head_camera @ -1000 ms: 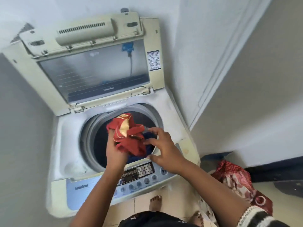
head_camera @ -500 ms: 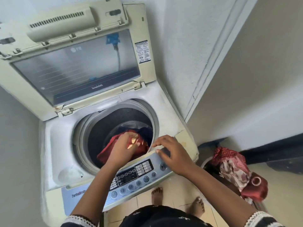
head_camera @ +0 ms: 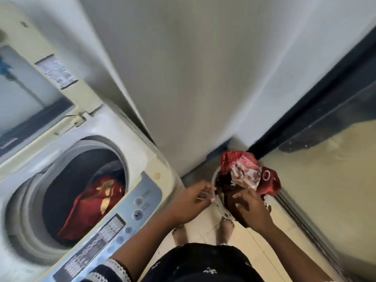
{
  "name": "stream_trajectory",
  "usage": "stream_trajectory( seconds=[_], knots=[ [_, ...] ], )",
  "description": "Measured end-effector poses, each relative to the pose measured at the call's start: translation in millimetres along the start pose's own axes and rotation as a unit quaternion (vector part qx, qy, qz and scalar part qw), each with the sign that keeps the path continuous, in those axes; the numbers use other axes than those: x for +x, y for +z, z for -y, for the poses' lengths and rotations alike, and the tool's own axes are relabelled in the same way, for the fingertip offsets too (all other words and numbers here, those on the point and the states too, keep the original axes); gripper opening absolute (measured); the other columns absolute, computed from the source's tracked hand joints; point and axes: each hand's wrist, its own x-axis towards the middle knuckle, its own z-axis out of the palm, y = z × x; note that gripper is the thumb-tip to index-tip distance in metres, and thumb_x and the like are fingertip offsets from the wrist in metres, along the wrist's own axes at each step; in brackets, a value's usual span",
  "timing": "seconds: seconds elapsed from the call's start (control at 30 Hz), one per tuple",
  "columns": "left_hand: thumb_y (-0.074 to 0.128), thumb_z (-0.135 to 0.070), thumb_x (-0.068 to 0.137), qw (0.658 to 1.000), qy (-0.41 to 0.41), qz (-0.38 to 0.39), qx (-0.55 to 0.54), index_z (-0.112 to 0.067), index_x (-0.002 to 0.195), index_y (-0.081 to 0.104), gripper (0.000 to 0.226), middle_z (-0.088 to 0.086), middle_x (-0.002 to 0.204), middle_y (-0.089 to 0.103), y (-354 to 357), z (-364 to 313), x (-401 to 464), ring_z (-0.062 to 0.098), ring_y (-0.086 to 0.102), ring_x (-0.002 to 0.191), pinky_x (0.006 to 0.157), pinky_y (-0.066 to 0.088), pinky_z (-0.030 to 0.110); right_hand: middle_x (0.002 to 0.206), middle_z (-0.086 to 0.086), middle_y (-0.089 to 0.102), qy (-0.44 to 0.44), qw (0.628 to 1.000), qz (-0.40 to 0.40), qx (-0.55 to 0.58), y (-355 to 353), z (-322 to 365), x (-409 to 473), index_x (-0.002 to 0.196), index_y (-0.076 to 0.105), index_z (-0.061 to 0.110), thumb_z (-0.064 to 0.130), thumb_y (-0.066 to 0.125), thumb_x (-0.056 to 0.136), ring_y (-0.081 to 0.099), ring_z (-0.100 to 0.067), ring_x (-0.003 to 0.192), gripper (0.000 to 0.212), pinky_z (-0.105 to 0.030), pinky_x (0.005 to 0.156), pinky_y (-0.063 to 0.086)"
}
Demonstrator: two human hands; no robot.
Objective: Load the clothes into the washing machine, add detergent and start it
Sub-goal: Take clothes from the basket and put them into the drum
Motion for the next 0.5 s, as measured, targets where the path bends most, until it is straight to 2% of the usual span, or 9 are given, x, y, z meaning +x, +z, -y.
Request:
stream_trajectory(
  seconds=[0.07, 0.17, 0.27, 0.4, 0.5],
  knots=[
    [0.059, -0.017, 0.096, 0.998, -0.03, 0.046, 0.034, -0.011, 0.121, 0.057, 0.025, -0.003, 0.117, 0.061, 19, 6, 18, 0.005, 0.059, 0.099, 0.082, 0.045, 0.009, 0.114, -0.001, 0.051, 0.068, 0.995, 0.062, -0.029, 1, -37, -3, 0.112, 0.07, 0.016, 0.004, 0.074, 0.078, 0.052, -0.021, 0.114, 0.036, -0.008, 0.088, 0.027],
    [0.059, -0.017, 0.096, 0.988, -0.059, 0.112, 0.09, -0.011, 0.124, 0.056, 0.029, 0.002, 0.125, 0.058, 44, 19, 48, 0.014, 0.057, 0.109, 0.077, 0.04, 0.0, 0.126, -0.009, 0.05, 0.157, 0.977, 0.133, -0.053, 3, -87, 2, 0.12, 0.065, 0.02, 0.018, 0.076, 0.079, 0.048, -0.027, 0.123, 0.043, -0.024, 0.096, 0.033],
    [0.061, -0.018, 0.095, 0.98, -0.078, 0.138, 0.124, -0.014, 0.124, 0.056, 0.03, 0.002, 0.125, 0.057, 60, 29, 73, 0.015, 0.056, 0.11, 0.078, 0.038, 0.0, 0.132, -0.01, 0.049, 0.199, 0.961, 0.169, -0.095, 9, -122, 18, 0.126, 0.059, 0.029, 0.035, 0.076, 0.076, 0.043, -0.029, 0.129, 0.053, -0.035, 0.102, 0.037],
    [0.06, -0.022, 0.095, 0.976, -0.088, 0.132, 0.151, -0.017, 0.126, 0.056, 0.031, 0.0, 0.124, 0.057, 77, 43, 104, 0.01, 0.054, 0.108, 0.078, 0.037, 0.0, 0.145, -0.013, 0.031, 0.235, 0.939, 0.237, -0.085, 14, -144, 51, 0.131, 0.049, 0.049, 0.044, 0.075, 0.074, 0.027, -0.039, 0.14, 0.063, -0.045, 0.113, 0.031],
    [0.059, -0.027, 0.096, 0.973, -0.107, 0.13, 0.16, -0.023, 0.125, 0.055, 0.03, -0.004, 0.124, 0.058, 91, 57, 124, 0.01, 0.055, 0.109, 0.088, 0.045, 0.016, 0.151, -0.012, 0.025, 0.269, 0.917, 0.289, -0.059, 23, -161, 84, 0.13, 0.053, 0.05, 0.044, 0.078, 0.073, 0.013, -0.043, 0.145, 0.062, -0.047, 0.119, 0.02]
  ],
)
